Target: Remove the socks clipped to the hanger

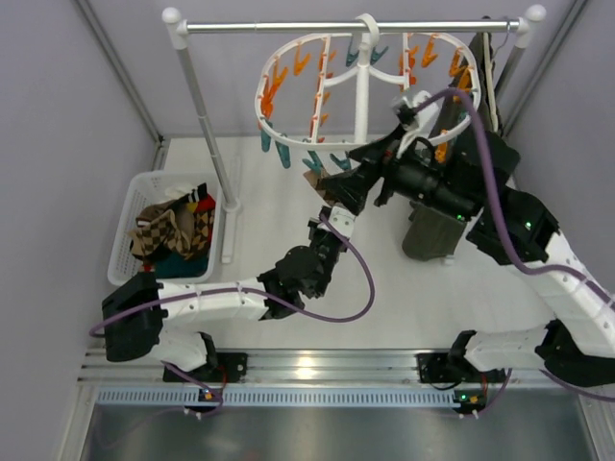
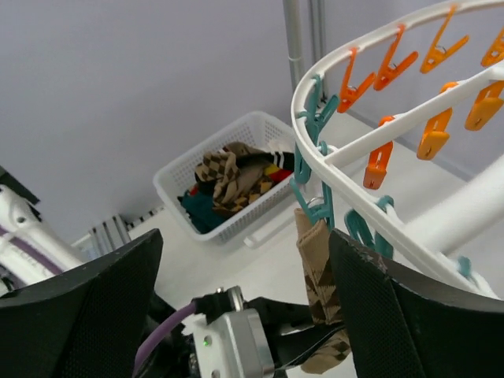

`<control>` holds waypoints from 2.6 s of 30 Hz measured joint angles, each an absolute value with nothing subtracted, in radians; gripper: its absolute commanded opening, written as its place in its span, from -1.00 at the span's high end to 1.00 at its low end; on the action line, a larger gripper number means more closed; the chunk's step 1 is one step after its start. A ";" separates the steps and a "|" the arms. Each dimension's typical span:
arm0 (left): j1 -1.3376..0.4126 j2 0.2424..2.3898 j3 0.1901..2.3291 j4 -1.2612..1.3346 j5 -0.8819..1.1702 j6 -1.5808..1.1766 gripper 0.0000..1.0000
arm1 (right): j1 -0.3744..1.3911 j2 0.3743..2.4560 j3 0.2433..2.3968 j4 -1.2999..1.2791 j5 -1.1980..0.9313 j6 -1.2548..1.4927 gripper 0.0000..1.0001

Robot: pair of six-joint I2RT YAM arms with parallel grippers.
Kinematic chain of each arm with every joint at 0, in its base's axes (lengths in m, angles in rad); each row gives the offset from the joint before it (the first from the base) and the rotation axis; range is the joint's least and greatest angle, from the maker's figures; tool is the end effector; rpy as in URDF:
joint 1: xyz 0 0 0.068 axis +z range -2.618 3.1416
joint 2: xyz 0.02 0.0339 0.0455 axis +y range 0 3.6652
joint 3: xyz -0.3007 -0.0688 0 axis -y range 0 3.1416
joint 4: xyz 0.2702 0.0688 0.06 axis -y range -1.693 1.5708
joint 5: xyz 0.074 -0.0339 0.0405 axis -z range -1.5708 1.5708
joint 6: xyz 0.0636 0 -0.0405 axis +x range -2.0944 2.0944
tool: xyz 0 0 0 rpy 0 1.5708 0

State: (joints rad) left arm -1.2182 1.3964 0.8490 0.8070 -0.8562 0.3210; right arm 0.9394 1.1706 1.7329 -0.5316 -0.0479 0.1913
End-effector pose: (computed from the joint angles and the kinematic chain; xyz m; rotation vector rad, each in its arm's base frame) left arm 0.1630 -0.3040 0.3499 0.3257 1.3660 -0.1845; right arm 0.1374 0.1930 0.5895 -0.6274 1.4891 0.9250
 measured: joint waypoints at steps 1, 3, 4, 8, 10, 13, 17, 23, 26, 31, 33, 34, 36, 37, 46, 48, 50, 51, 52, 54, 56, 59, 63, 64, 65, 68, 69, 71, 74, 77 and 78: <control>-1.218 1.399 0.849 0.807 -0.859 0.322 1.00 | 0.939 1.211 1.765 -0.550 -0.045 0.184 -0.56; -1.218 1.401 0.847 0.807 -0.863 0.321 1.00 | 0.939 1.279 1.816 -0.592 -0.042 0.175 -0.42; -1.218 1.401 0.846 0.807 -0.864 0.321 1.00 | 0.939 1.314 1.843 -0.612 -0.041 0.168 -0.41; -1.218 1.401 0.829 0.809 -0.866 0.318 1.00 | 0.939 1.409 1.908 -0.675 -0.032 0.148 -0.39; -1.218 1.398 0.813 0.808 -0.866 0.316 1.00 | 0.939 1.435 1.920 -0.692 -0.021 0.133 -0.39; -1.218 1.389 0.789 0.808 -0.865 0.315 1.00 | 0.939 1.456 1.921 -0.700 0.008 0.114 -0.38; -1.218 1.365 0.772 0.808 -0.860 0.313 1.00 | 0.939 1.467 1.921 -0.699 0.038 0.091 -0.38; -1.218 1.339 0.765 0.808 -0.843 0.309 1.00 | 0.939 1.467 1.916 -0.688 0.074 0.062 -0.43; -1.218 1.319 0.746 0.808 -0.823 0.294 1.00 | 0.939 1.466 1.903 -0.681 0.089 0.050 -0.46; -1.213 1.277 0.717 0.808 -0.793 0.268 1.00 | 0.939 1.465 1.857 -0.652 0.104 0.043 -0.46; -1.212 1.267 0.713 0.808 -0.780 0.260 1.00 | 0.939 1.465 1.838 -0.631 0.106 0.043 -0.45; -1.212 1.263 0.711 0.808 -0.772 0.258 1.00 | 0.939 1.466 1.831 -0.620 0.108 0.044 -0.44; -1.212 1.256 0.707 0.808 -0.756 0.252 1.00 | 0.939 1.465 1.818 -0.599 0.113 0.045 -0.44; -1.211 1.251 0.703 0.808 -0.746 0.247 1.00 | 0.939 1.465 1.806 -0.581 0.120 0.047 -0.44; -1.211 1.203 0.675 0.808 -0.677 0.214 1.00 | 0.939 1.462 1.726 -0.455 0.174 0.070 -0.39; -1.211 1.199 0.672 0.809 -0.660 0.208 1.00 | 0.939 1.462 1.726 -0.442 0.177 0.080 -0.30; -1.211 1.196 0.669 0.808 -0.643 0.206 1.00 | 0.940 1.462 1.718 -0.416 0.184 0.090 -0.23; -1.210 1.193 0.667 0.809 -0.638 0.205 1.00 | 0.940 1.461 1.713 -0.403 0.187 0.098 -0.22; -1.210 1.193 0.665 0.809 -0.635 0.204 1.00 | 0.940 1.461 1.706 -0.389 0.189 0.107 -0.23; -1.210 1.190 0.661 0.809 -0.625 0.200 1.00 | 0.940 1.462 1.696 -0.376 0.197 0.116 -0.22; -1.210 1.185 0.656 0.809 -0.617 0.196 1.00 | 0.940 1.462 1.695 -0.374 0.206 0.124 -0.21; -1.209 1.175 0.645 0.809 -0.603 0.189 1.00 | 0.940 1.463 1.695 -0.367 0.216 0.130 -0.16; -1.208 1.165 0.639 0.809 -0.590 0.184 1.00 | 0.940 1.468 1.695 -0.360 0.223 0.132 0.03; -1.208 1.164 0.638 0.809 -0.587 0.184 1.00 | 0.940 1.469 1.695 -0.358 0.224 0.133 0.07; -1.208 1.163 0.638 0.809 -0.586 0.184 1.00 | 0.940 1.469 1.695 -0.356 0.224 0.133 0.19; -1.208 1.163 0.637 0.810 -0.583 0.184 1.00 | 0.940 1.469 1.695 -0.340 0.223 0.136 0.43; -1.208 1.163 0.637 0.810 -0.583 0.184 1.00 | 0.940 1.469 1.695 -0.335 0.222 0.136 0.50; -1.207 1.163 0.637 0.810 -0.582 0.184 1.00 | 0.940 1.469 1.694 -0.327 0.219 0.139 0.57; -1.207 1.163 0.635 0.810 -0.577 0.181 1.00 | 0.940 1.469 1.686 -0.310 0.219 0.142 0.72; -1.207 1.163 0.628 0.810 -0.577 0.180 1.00 | 0.940 1.469 1.672 -0.288 0.220 0.144 0.84; -1.207 1.163 0.623 0.809 -0.576 0.178 1.00 | 0.940 1.469 1.667 -0.279 0.220 0.145 0.85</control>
State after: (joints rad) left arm -1.2068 1.1625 0.6231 0.8093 -0.5762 0.1780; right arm 0.9401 1.4693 1.6672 -0.2787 0.2203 0.1452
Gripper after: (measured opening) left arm 0.050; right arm 0.269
